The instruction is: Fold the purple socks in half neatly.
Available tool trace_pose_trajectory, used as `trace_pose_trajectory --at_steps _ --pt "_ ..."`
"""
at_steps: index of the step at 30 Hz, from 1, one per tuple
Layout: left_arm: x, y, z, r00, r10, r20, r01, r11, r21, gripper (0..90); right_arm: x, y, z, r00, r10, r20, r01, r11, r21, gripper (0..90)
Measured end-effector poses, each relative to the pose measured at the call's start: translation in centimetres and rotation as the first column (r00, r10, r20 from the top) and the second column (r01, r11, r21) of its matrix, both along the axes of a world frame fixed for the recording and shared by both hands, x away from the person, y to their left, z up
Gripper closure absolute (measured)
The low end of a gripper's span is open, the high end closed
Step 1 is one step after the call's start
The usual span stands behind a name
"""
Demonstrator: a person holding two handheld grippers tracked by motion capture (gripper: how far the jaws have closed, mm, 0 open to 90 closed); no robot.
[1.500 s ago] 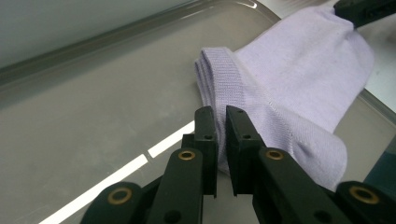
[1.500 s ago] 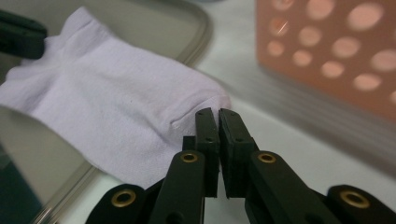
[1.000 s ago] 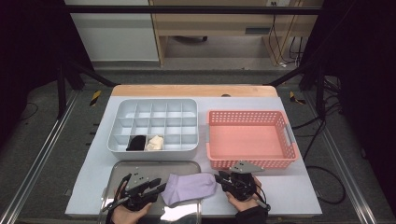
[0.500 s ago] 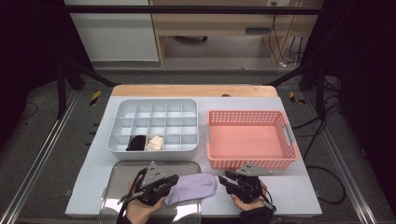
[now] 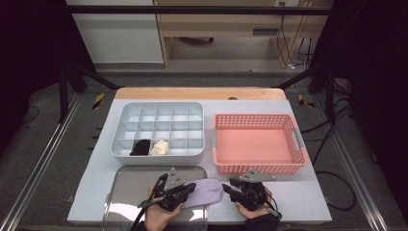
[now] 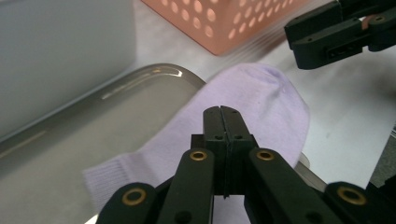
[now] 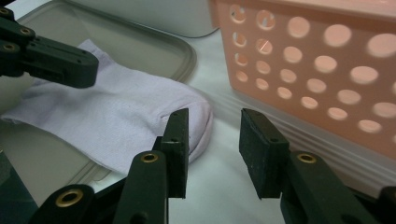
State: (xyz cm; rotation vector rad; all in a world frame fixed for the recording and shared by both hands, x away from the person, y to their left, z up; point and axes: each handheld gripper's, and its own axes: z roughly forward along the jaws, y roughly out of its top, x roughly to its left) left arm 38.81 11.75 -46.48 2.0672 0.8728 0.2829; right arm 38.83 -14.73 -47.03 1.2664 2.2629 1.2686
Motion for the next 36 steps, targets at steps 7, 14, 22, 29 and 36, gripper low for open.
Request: trace_pose_trajectory --at_steps 7,14,22,29,36 --pt "0.0 -0.7 -1.0 0.9995 -0.019 -0.026 0.019 0.9997 0.015 89.4 0.1 0.6 -0.4 0.9999 0.012 -0.011 -0.013 1.000 -0.013 65.2" --pt "0.1 -0.7 -1.4 0.9993 -0.023 -0.031 0.024 0.9996 0.014 89.4 0.5 1.2 -0.8 0.9993 0.012 -0.036 -0.013 0.999 -0.030 66.1" --pt "0.1 -0.7 -1.4 0.9991 -0.029 -0.032 0.029 0.9994 0.018 89.2 0.9 1.8 -1.5 0.9979 0.012 -0.063 -0.015 0.999 -0.051 69.4" --pt "0.0 -0.7 -1.4 0.9992 -0.026 -0.031 0.026 0.9995 0.020 89.2 0.8 2.1 -1.7 0.9970 0.021 -0.075 -0.023 0.999 -0.023 83.1" --pt "0.0 -0.7 -1.4 0.9992 -0.026 -0.030 0.026 0.9995 0.020 89.2 1.0 2.0 -1.1 0.9929 0.007 -0.118 -0.008 1.000 -0.008 86.1"
